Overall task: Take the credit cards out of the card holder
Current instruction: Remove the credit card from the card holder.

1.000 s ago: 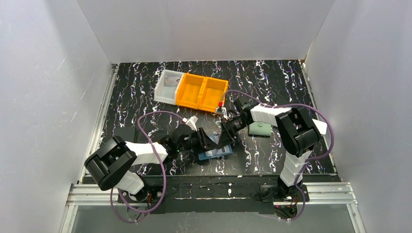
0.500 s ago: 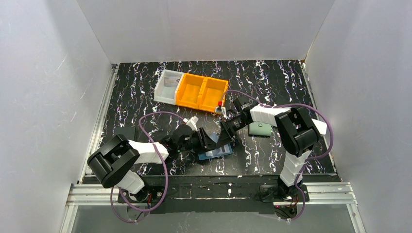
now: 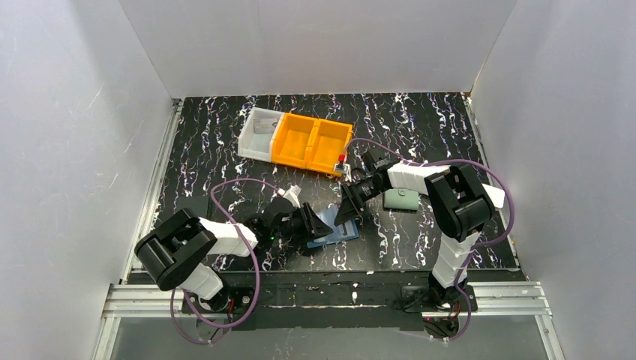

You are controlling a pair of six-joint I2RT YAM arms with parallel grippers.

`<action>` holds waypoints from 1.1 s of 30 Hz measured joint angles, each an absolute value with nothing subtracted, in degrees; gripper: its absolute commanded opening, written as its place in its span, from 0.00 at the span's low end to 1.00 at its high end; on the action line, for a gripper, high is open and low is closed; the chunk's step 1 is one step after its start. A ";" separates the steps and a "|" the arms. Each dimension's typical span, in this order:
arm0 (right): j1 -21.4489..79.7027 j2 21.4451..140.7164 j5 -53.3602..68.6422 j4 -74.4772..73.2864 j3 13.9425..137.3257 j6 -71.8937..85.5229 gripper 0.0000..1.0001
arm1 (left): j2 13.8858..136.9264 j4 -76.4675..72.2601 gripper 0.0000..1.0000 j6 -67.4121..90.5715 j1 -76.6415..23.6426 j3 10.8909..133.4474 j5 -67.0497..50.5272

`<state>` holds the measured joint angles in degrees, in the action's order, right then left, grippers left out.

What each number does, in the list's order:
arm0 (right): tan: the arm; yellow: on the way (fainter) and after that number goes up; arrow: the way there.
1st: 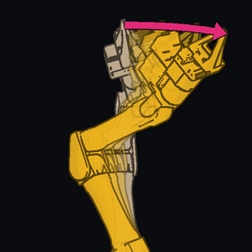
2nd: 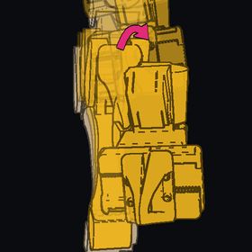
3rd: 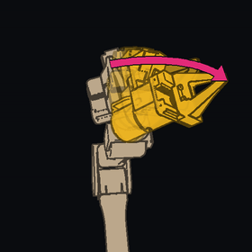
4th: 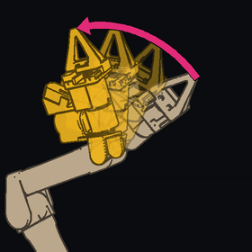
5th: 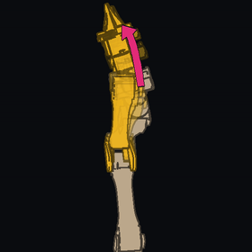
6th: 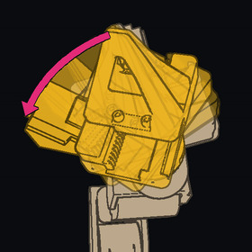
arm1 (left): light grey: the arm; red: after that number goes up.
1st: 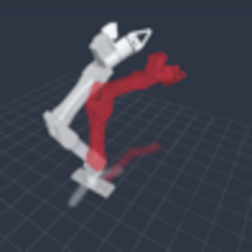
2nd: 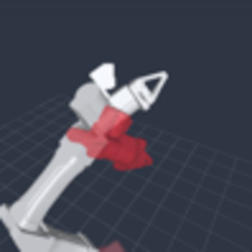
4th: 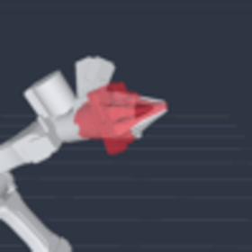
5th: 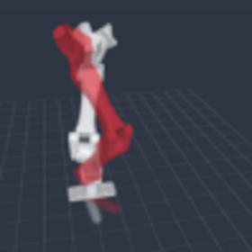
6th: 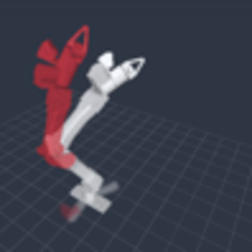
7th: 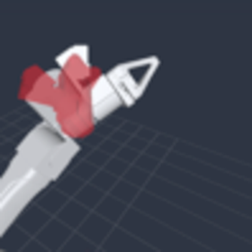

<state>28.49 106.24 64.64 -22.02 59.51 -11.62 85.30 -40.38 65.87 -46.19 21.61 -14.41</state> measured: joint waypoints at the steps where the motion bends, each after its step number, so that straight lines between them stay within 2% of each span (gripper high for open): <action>1: 28.40 106.24 64.62 -22.00 59.40 -11.46 0.58 | 85.30 -40.47 0.34 65.87 -46.15 21.34 -14.33; 9: 28.08 106.24 64.16 -21.26 59.33 -10.63 0.49 | 82.83 -40.42 0.34 65.84 -45.47 18.87 -13.58; 16: 27.97 106.24 63.48 -20.82 59.33 -10.50 0.32 | 77.52 -40.16 0.34 65.71 -45.17 16.27 -11.64; 21: 27.86 106.24 62.11 -20.80 59.16 -10.35 0.25 | 70.96 -38.33 0.34 65.28 -45.10 13.67 -8.84; 23: 27.86 106.24 61.43 -20.80 59.13 -10.31 0.22 | 67.29 -36.88 0.36 64.82 -45.10 12.95 -7.57; 25: 27.86 106.24 60.86 -20.80 59.13 -10.22 0.20 | 63.16 -35.11 0.43 64.01 -45.06 12.71 -6.39; 28: 27.86 106.24 60.36 -20.80 59.13 -10.20 0.19 | 58.13 -33.69 0.52 62.57 -44.97 12.75 -5.32; 33: 27.86 106.24 60.73 -20.84 59.13 -10.46 0.27 | 59.02 -31.79 0.54 61.21 -44.80 14.72 -6.33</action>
<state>27.86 106.24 60.73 -20.84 59.13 -10.46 59.02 -31.79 61.21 -44.80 14.72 -6.33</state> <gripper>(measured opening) 0.218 0.532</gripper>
